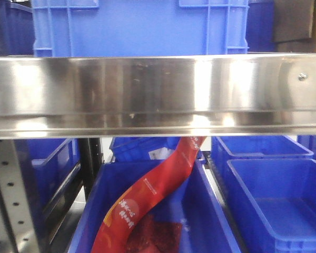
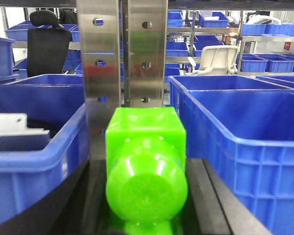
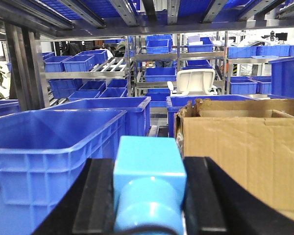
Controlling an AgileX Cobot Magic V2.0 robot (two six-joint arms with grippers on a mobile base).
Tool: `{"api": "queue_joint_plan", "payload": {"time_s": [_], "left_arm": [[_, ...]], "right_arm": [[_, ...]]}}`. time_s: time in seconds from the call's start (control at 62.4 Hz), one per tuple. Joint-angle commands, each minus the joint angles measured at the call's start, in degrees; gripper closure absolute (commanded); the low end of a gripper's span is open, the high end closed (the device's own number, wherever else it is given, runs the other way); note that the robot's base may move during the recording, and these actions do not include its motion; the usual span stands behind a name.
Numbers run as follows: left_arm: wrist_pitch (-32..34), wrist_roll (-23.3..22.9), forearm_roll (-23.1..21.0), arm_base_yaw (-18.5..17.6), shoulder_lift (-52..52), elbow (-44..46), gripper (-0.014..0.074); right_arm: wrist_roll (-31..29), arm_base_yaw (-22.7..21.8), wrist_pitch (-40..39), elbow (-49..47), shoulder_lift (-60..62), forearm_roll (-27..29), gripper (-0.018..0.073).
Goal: Grab block from conveyor and place in blue bin
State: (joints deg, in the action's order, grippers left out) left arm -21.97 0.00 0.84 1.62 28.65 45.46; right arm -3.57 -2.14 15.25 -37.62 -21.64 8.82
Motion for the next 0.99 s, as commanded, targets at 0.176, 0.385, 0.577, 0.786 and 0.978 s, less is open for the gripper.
{"api": "queue_joint_plan", "payload": {"time_s": [0.176,0.385,0.577,0.786,0.978], "left_arm": [[0.76,0.00,-0.01,-0.19,-0.29,0.32,0.0707],[0.76,0.00,-0.01,-0.19,-0.29,0.32,0.0707],[0.76,0.00,-0.01,-0.19,-0.29,0.32,0.0707],[0.76,0.00,-0.01,-0.19,-0.29,0.32,0.0707],[0.76,0.00,-0.01,-0.19,-0.29,0.32,0.0707]], "right_arm": [[-0.38,0.04,-0.87,0.05,0.11,-0.10,0.0721],[-0.38,0.04,-0.87,0.05,0.11,-0.10,0.0721],[-0.38,0.04,-0.87,0.05,0.11,-0.10,0.0721],[-0.38,0.04,-0.87,0.05,0.11,-0.10,0.0721],[-0.38,0.04,-0.87,0.05,0.11,-0.10,0.0721]]}}
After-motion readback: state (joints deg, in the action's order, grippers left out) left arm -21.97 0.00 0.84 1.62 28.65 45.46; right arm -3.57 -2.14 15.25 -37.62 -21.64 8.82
